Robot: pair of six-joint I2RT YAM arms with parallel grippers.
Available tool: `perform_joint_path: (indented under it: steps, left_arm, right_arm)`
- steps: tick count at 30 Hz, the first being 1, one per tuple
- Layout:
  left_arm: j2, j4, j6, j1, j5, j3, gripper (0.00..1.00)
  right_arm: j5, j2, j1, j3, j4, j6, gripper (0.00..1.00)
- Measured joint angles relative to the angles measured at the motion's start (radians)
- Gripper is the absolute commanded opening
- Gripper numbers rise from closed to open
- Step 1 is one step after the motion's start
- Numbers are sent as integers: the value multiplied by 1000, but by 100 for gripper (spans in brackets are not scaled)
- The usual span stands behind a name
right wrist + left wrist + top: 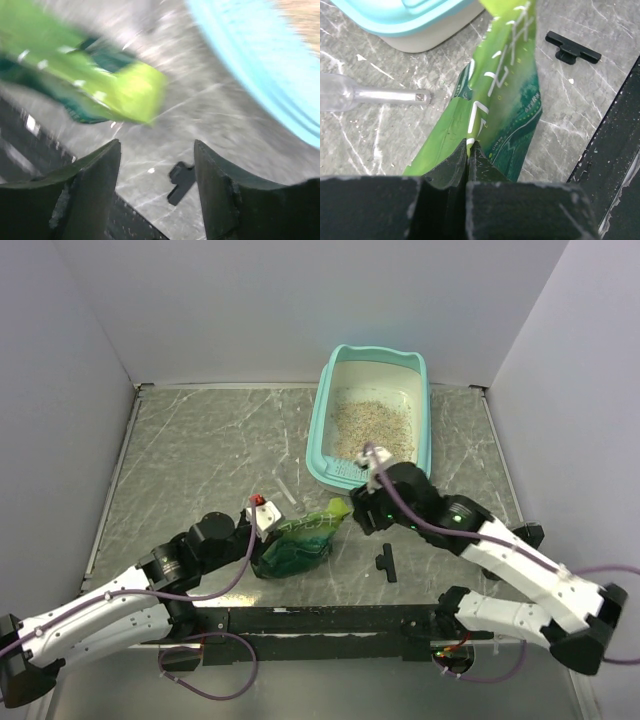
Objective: Fill the litter box with clean litter
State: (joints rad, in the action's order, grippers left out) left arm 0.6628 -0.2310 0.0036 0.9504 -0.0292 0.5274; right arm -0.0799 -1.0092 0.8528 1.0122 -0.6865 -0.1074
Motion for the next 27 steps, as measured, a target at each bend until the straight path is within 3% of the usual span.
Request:
perform_joint_path:
  steps: [3,8,13,27]
  left_arm:
    - [-16,-10,0,-3,-10,0,1]
    - [-24,-22,-13,-3,-29,0,1]
    - [-6,-15,-32,-3,-64,0,1]
    - [-3,-8,-61,-3,-119,0,9]
  right_arm:
    - [-92,110,-29,-22,-6,-90,72]
    - [-94,169,-37,-36,-101,-189,70]
    - [-114,70,-37,-41,-221,-304,70]
    - [-137,-201,8,-173,-232,-481,64]
